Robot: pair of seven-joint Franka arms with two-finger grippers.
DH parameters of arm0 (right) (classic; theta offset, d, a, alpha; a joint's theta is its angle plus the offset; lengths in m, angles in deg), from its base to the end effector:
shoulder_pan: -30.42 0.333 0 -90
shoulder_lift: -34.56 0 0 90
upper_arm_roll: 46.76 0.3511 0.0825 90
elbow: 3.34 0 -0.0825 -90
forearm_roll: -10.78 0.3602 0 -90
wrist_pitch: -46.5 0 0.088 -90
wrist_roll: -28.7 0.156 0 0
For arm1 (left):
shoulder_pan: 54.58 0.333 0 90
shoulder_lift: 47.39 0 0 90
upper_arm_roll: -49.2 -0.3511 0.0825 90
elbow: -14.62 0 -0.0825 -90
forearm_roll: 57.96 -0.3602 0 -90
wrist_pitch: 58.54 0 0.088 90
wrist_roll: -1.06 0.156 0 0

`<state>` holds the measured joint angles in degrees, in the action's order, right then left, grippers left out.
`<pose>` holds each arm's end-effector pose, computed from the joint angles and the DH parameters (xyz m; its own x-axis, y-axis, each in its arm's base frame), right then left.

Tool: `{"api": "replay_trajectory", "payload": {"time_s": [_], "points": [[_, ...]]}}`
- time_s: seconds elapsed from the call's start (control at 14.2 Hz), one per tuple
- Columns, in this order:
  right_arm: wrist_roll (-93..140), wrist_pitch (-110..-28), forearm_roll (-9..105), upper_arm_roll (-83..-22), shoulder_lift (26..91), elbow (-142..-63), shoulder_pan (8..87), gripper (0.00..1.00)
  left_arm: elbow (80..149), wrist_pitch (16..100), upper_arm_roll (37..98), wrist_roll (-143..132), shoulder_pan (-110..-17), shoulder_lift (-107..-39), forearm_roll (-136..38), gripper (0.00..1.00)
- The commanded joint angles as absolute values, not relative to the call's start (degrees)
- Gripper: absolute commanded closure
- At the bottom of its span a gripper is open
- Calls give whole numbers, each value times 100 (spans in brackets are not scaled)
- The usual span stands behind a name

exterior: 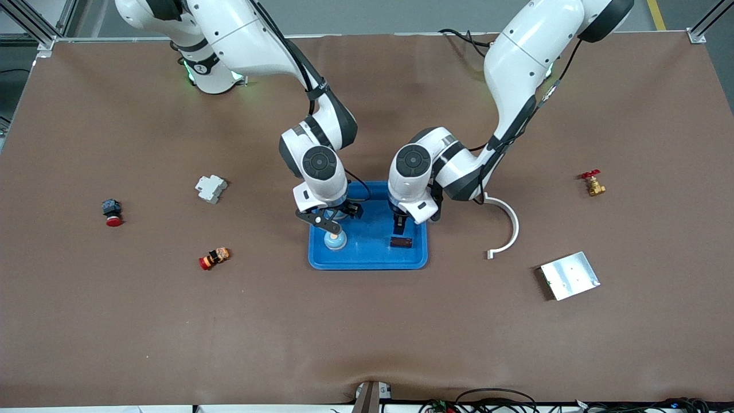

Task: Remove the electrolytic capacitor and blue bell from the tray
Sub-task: 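Grasp a capacitor with the left gripper while the right gripper grasps a bell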

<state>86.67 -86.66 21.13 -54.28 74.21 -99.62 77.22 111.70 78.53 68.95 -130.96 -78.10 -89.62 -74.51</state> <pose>0.5138 0.4438 0.1924 0.9096 -0.4114 -0.0584 -0.4114 -0.9114 0.0124 0.5205 -0.4421 0.1817 0.1479 0.9884 -0.0352 0.9889 -0.1482 -0.0066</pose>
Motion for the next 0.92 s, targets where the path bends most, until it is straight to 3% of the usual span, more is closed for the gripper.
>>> {"api": "replay_trajectory", "payload": {"time_s": [0.0, 0.35, 0.63, 0.85], "points": [[8723, -8709, 2256, -5494, 7446, -9984, 7832, 0, 11121, 7971, 6827, -13298, -7884, -9019, -7667, 0], [8723, -8753, 2256, -5494, 7498, -9975, 7823, 0, 11121, 7971, 6827, -13368, -7875, -9019, -7676, 0], [8715, -8735, 2317, -5494, 7490, -9975, 7806, 44, 11200, 7971, 6819, -13359, -7831, -9010, -7755, 0], [8706, -8692, 2317, -5494, 7402, -9975, 7788, 60, 11236, 7971, 6827, -13377, -7823, -9010, -7835, 0]]}}
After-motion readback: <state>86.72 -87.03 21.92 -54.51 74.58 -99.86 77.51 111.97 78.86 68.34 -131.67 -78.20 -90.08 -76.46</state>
